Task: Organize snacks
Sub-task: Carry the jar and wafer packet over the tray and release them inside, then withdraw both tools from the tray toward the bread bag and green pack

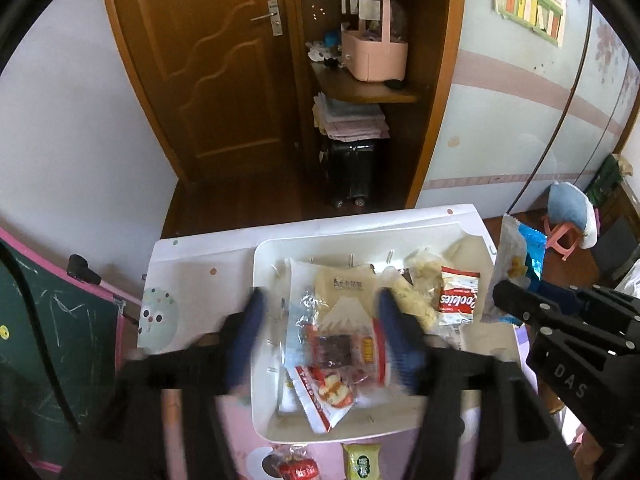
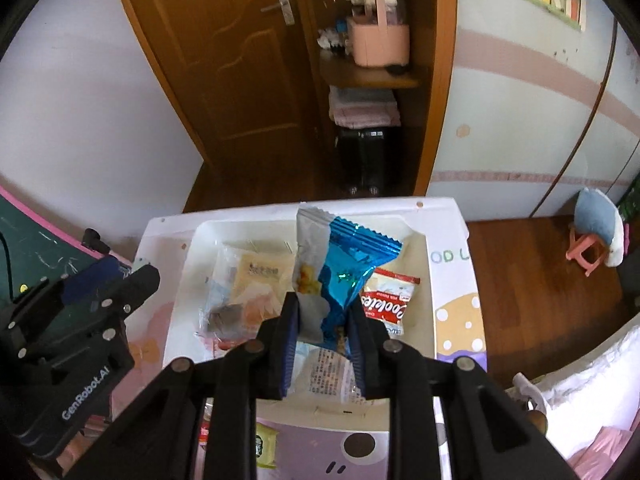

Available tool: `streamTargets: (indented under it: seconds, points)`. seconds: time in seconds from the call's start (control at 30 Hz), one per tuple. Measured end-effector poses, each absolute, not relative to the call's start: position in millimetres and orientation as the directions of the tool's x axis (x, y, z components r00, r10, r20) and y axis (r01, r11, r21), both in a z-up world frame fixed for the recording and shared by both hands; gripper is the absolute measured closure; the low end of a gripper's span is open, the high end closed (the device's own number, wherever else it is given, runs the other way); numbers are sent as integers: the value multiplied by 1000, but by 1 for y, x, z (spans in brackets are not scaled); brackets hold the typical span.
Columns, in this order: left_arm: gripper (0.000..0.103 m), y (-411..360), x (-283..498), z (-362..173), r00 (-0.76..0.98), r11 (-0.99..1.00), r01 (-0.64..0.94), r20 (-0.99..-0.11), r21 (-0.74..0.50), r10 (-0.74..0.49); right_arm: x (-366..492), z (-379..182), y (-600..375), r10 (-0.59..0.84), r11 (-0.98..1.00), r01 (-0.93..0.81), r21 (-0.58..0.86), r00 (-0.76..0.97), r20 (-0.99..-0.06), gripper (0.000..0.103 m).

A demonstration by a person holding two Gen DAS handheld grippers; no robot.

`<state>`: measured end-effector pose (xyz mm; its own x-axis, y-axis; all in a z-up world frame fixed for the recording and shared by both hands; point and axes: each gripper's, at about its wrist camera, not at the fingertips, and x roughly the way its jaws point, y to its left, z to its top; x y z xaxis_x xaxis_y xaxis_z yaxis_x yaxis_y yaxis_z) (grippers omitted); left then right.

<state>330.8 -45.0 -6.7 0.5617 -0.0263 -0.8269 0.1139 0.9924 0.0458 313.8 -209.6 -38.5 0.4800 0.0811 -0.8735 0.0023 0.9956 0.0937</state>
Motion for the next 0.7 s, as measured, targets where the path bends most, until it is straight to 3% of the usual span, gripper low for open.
streamTargets:
  seconds: [0.03,0.2,0.7]
  points:
    - [21,-45,333,-9,563,993,109,-826,48,-21,313,-41,-212,85,995,6,100,475,-876,78]
    - [20,-44,337,-20,538,995,96,-843,41,-18,314,-56,-221,105,989,45,139,448,-888,62]
    - [20,-18,317,-26,526,997,63,-850,51,11,296,-68,-218,136,985,44,169,415,-899,61]
